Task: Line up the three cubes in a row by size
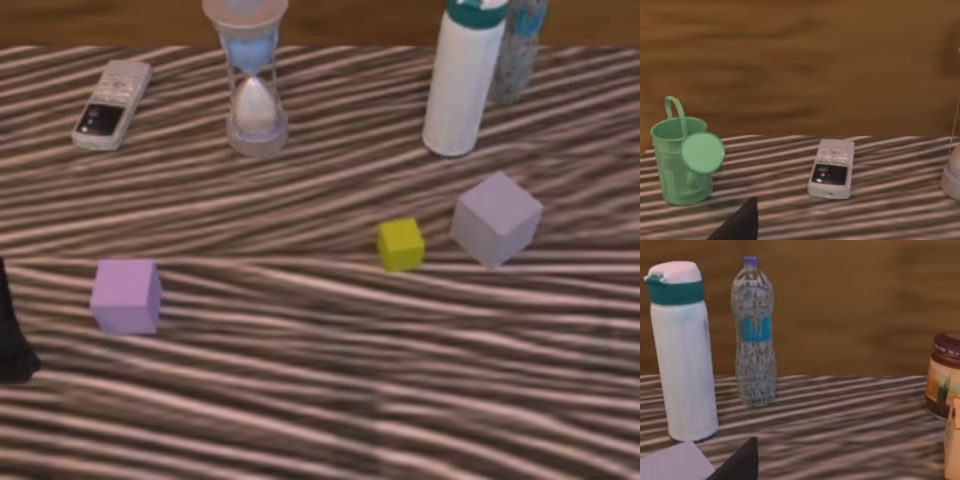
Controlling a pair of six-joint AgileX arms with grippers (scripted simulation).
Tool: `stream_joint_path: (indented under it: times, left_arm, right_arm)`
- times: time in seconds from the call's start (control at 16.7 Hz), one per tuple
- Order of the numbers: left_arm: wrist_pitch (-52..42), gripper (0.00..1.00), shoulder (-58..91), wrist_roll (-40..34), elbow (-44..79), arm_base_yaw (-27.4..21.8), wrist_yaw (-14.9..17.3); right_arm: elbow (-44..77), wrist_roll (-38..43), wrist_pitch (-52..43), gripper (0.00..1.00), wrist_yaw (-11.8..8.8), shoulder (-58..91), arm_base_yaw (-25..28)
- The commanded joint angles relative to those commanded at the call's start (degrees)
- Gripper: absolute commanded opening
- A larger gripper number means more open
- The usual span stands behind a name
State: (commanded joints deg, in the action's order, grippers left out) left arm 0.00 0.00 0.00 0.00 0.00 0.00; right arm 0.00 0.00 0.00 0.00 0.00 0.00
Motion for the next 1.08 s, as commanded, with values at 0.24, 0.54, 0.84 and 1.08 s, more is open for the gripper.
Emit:
stream_joint_path:
  times: [0.24, 0.54, 0.84, 1.08]
  left_arm:
    - [0.0, 1.0, 0.0, 0.0, 0.0, 0.0, 0.0]
    - [0.0, 1.0, 0.0, 0.0, 0.0, 0.0, 0.0]
    - [0.0, 1.0, 0.0, 0.0, 0.0, 0.0, 0.0]
    - [0.0, 1.0, 0.0, 0.0, 0.0, 0.0, 0.0]
  right_arm:
    - [0.93, 0.14, -0.88, 1.0, 0.1, 1.32, 0.23]
    - [9.5, 1.5, -9.08, 1.0, 1.15, 13.53, 2.08]
    - [24.26, 4.04, -24.17, 1.0, 2.66, 36.29, 5.56]
    - [38.2, 6.53, -39.09, 1.0, 3.61, 59.58, 9.45]
